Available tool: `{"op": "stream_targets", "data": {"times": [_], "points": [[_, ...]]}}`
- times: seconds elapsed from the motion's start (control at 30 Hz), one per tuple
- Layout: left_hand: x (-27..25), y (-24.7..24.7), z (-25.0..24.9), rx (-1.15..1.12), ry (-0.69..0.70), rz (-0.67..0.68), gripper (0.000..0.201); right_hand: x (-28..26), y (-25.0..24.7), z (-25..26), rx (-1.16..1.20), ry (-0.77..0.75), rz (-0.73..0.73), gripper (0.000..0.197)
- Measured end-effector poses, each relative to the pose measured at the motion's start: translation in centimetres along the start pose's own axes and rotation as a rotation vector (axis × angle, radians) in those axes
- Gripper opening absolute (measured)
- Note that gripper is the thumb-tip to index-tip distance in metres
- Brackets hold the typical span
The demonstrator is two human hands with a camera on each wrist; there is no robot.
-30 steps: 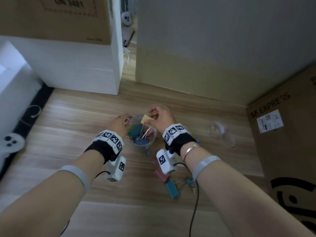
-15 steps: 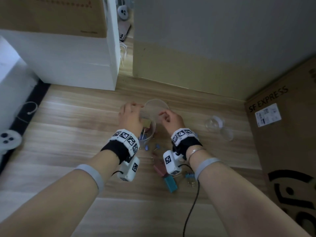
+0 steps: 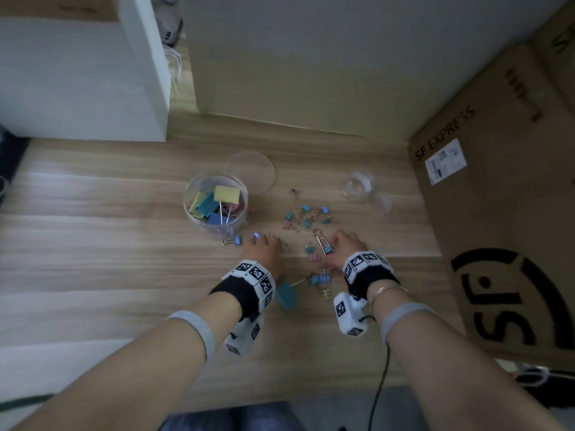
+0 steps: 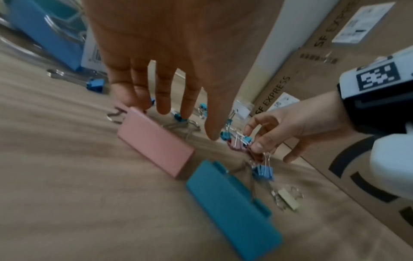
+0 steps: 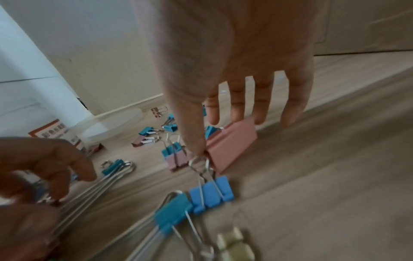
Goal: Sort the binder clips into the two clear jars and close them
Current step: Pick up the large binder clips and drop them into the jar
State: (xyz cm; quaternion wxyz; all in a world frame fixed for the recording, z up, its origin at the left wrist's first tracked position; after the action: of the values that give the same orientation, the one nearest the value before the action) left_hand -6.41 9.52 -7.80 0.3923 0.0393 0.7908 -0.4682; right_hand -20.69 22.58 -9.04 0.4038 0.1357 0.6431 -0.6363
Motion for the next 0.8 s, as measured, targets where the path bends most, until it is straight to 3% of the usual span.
{"op": "stream_targets", "data": {"times": [0.1,0.27,0.37,0.43,0.63,0.73,0.8], "points": [[0.7,1.7,0.1,-0.031,-0.026,0.008,0.068,0.0,1.1,-0.6,0.073,-0.001,0.032,0.064],[1.3,1.6,-0.1,-0.079,0.001,-0.001,0.075,-0.4,1.1,0.0,0.174,-0.061,-0.051,0.071],[1.3,0.4,0.3,-0.225,0.044,-0.059,0.073,-0.8,0.6,0.4,0.326,-0.166,-0.041,0.051],[1.0,-0.7,0.6,-0.378,0.103,-0.124,0.062,-1.5,-0.1,0.6,0.422,-0.217,-0.053,0.039],[-0.6,-5.4,1.2,-0.860,0.293,-0.286,0.051,-2.3,-1.2,2.9,0.578,-0.306,-0.079,0.034],[-2.1,-9.5,2.8,-0.889,0.306,-0.394,0.053,-2.3,-1.7,4.8,0.632,-0.352,-0.050,0.038],[-3.0,-12.2,4.6,-0.786,0.273,-0.461,0.049,-2.2,-1.8,5.8,0.678,-0.330,-0.014,0.044]]}}
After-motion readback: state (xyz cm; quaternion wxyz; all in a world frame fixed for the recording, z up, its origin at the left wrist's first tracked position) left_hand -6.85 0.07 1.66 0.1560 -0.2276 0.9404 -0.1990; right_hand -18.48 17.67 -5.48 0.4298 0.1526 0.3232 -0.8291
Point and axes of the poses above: each hand's wrist, its own x-axis towards the middle knuckle, its own y-axis out of the palm, z = x × y, the point moved 7 cm from there along x, towards the middle knuckle, and after that the axes turned 5 degrees about z, right-handed, at the moved point
